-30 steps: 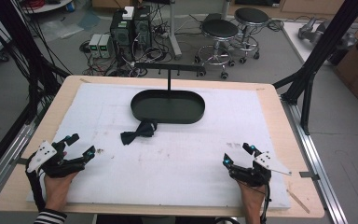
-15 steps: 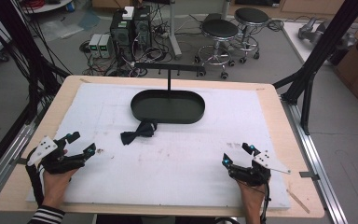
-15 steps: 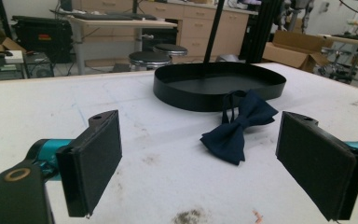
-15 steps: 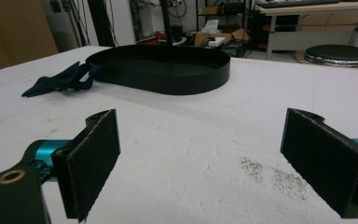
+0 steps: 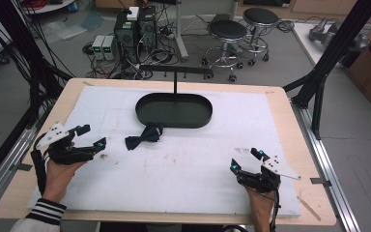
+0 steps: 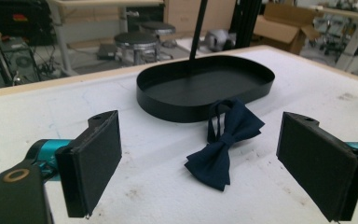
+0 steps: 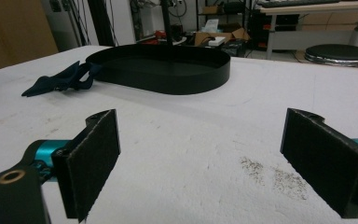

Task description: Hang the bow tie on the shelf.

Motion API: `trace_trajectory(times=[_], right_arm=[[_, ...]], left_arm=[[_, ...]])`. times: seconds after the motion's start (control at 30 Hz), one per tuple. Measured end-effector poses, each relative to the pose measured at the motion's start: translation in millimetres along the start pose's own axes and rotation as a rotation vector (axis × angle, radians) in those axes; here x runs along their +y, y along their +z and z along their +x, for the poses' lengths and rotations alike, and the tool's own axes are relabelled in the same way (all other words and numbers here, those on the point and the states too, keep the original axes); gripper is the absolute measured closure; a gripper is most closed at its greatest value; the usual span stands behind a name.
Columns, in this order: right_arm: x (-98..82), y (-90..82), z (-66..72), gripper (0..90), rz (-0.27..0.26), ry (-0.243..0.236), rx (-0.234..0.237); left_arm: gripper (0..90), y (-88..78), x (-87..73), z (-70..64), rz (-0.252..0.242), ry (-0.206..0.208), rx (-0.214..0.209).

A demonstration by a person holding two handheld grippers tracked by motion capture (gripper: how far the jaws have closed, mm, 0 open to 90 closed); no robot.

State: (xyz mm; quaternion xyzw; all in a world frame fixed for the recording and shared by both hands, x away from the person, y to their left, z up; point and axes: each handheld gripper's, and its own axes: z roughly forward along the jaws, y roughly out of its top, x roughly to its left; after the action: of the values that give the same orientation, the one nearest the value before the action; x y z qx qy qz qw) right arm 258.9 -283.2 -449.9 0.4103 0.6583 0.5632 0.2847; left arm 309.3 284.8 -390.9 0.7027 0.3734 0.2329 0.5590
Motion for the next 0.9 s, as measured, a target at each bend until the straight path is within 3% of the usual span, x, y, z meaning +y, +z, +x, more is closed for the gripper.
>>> trace_trajectory(times=[0.13, 0.27, 0.37, 0.4, 0.47, 0.5, 0.63, 0.73, 0.9], right_arm=[[0.2, 0.0, -0.3, 10.8, -0.001, 0.005, 0.001], [0.1, -0.1, -0.1, 10.8, 0.001, 0.008, 0.002], [0.1, 0.1, -0.3, 10.8, 0.000, 0.007, 0.002], [0.1, 0.1, -0.3, 10.8, 0.000, 0.007, 0.002], [0.2, 0.1, -0.2, 10.8, 0.000, 0.007, 0.002], [0.2, 0.1, -0.3, 10.8, 0.000, 0.007, 0.002], [0.2, 0.1, -0.5, 10.8, 0.001, 0.008, 0.004], [0.2, 0.0, -0.4, 10.8, 0.002, 0.010, 0.004], [0.1, -0.1, -0.7, 10.8, 0.003, 0.012, 0.003]], left_arm=[[14.3, 12.9, 12.6, -4.6, 0.051, -0.019, -0.024], [14.3, 20.9, 19.0, -6.8, 0.086, -0.011, -0.032], [14.3, 33.3, 25.5, -5.1, 0.148, -0.028, -0.040], [14.3, 33.3, 25.5, -5.1, 0.148, -0.028, -0.040], [14.3, 43.8, 30.6, -4.5, 0.213, -0.052, -0.051], [14.3, 46.3, 32.3, -4.9, 0.223, -0.056, -0.055], [14.3, 61.4, 41.9, -5.9, 0.278, -0.038, -0.067], [14.6, 68.9, 43.3, -4.7, 0.299, -0.050, -0.071], [14.9, 87.4, 39.0, -0.2, 0.375, -0.063, -0.076]])
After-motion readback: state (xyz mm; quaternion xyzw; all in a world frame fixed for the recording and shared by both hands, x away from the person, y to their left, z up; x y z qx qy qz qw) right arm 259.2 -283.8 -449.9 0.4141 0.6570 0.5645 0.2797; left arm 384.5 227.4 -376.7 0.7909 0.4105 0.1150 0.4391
